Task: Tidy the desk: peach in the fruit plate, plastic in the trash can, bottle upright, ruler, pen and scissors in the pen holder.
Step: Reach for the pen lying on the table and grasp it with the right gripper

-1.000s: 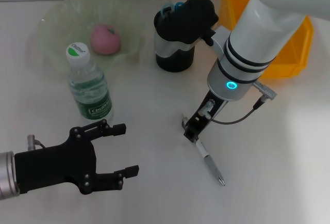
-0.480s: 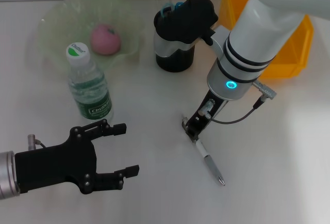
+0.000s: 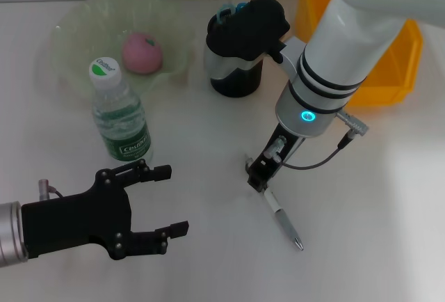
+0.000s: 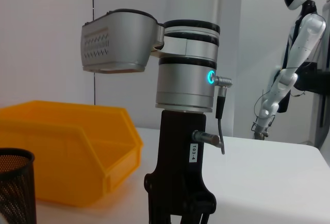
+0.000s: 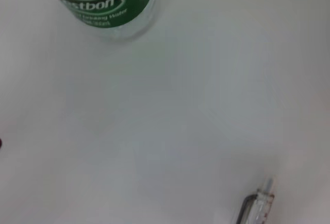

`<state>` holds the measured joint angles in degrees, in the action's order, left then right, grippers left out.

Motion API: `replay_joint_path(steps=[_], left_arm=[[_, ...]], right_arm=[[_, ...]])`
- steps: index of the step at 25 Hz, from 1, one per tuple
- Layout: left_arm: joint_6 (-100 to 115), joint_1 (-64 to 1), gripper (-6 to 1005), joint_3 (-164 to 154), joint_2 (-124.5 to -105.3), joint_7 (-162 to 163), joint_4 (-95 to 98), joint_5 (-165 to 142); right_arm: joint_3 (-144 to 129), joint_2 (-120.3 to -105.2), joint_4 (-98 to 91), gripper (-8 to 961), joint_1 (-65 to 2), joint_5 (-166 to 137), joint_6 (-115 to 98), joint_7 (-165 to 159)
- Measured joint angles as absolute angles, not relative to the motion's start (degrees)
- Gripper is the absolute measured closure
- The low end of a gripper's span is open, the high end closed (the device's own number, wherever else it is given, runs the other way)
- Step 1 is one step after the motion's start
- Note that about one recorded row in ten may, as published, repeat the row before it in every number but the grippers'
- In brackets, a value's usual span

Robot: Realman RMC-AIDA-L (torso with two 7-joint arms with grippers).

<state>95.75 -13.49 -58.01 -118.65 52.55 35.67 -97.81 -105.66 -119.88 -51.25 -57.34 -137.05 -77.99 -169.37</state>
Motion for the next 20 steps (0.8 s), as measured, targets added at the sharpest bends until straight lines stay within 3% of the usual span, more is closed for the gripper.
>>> replay_joint_path(steps=[9, 20], left_arm=[[95.7, -13.6, 135, -58.0, -118.65, 52.6, 35.4, -97.8], [95.8, -13.7, 135, -57.9, -118.65, 52.1, 34.9, -97.8]], right_arm=[[-107.9, -119.88, -48.9, 635, -58.8, -135.0, -76.6, -169.4], [-109.4, -119.88, -48.1, 721, -59.3, -135.0, -76.7, -169.4]])
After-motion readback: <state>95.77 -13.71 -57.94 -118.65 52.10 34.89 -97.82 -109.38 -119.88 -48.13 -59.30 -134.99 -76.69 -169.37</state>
